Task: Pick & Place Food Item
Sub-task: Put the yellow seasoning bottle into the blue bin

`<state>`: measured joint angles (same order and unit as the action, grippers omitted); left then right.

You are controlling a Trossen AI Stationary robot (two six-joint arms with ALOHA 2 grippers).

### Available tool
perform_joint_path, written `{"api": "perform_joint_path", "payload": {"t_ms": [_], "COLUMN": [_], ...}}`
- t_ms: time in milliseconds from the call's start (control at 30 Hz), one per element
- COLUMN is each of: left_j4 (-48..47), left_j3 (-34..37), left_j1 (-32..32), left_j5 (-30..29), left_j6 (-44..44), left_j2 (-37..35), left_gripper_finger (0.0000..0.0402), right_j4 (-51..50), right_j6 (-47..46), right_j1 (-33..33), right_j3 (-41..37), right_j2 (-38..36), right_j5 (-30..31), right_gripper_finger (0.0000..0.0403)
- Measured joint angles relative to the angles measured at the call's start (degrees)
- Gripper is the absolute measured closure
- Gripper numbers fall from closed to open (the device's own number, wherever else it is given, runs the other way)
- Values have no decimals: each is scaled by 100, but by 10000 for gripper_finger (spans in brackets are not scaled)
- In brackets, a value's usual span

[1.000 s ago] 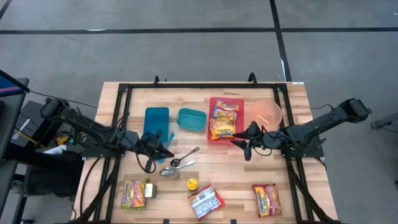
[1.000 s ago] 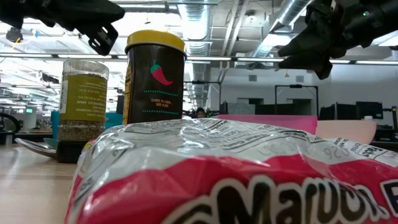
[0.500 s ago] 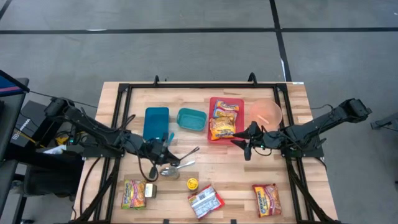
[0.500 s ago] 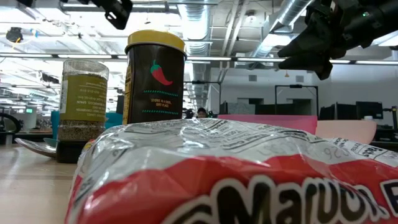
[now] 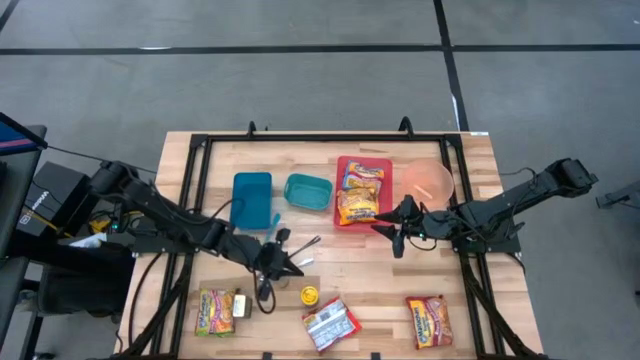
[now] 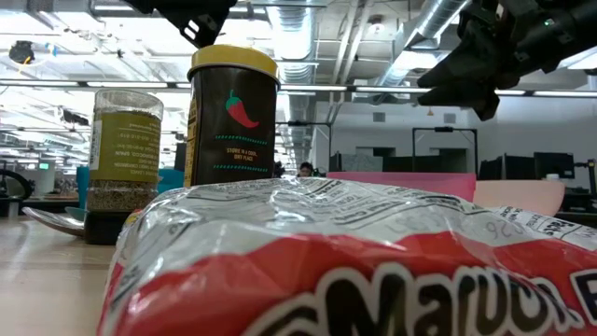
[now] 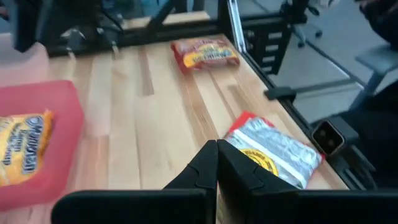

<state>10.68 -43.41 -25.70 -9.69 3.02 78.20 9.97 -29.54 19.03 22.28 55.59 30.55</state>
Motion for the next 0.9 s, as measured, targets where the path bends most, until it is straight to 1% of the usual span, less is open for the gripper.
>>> {"api": "perform_joint_path", "payload": {"t_ms": [200, 333, 433, 567, 667, 767, 900], "left_j4": [-190, -153, 1, 456, 676, 667, 408], "left_j3": [-126, -134, -134, -134, -134, -151, -381], "left_j1": [-180, -259, -264, -264, -229, -172, -173], "left_j5": [0, 0, -5, 8, 162, 309, 311], "left_j6": [-2, -24, -72, -395, -536, -525, -426], "left_j2": [113, 113, 129, 237, 292, 329, 539], "left_gripper_finger": [402, 402, 401, 401, 401, 402, 402], "right_j4": [-74, -75, -75, -77, -77, -78, -82], "right_j6": [-3, -2, -4, -4, -4, -4, -4], "right_j1": [0, 0, 0, 0, 0, 0, 0], "right_j3": [0, 0, 0, 0, 0, 0, 0], "right_j2": [-1, -2, -2, -2, -2, -2, -2], "right_j5": [0, 0, 0, 0, 0, 0, 0], "right_gripper_finger": [246, 246, 246, 246, 246, 246, 246]}}
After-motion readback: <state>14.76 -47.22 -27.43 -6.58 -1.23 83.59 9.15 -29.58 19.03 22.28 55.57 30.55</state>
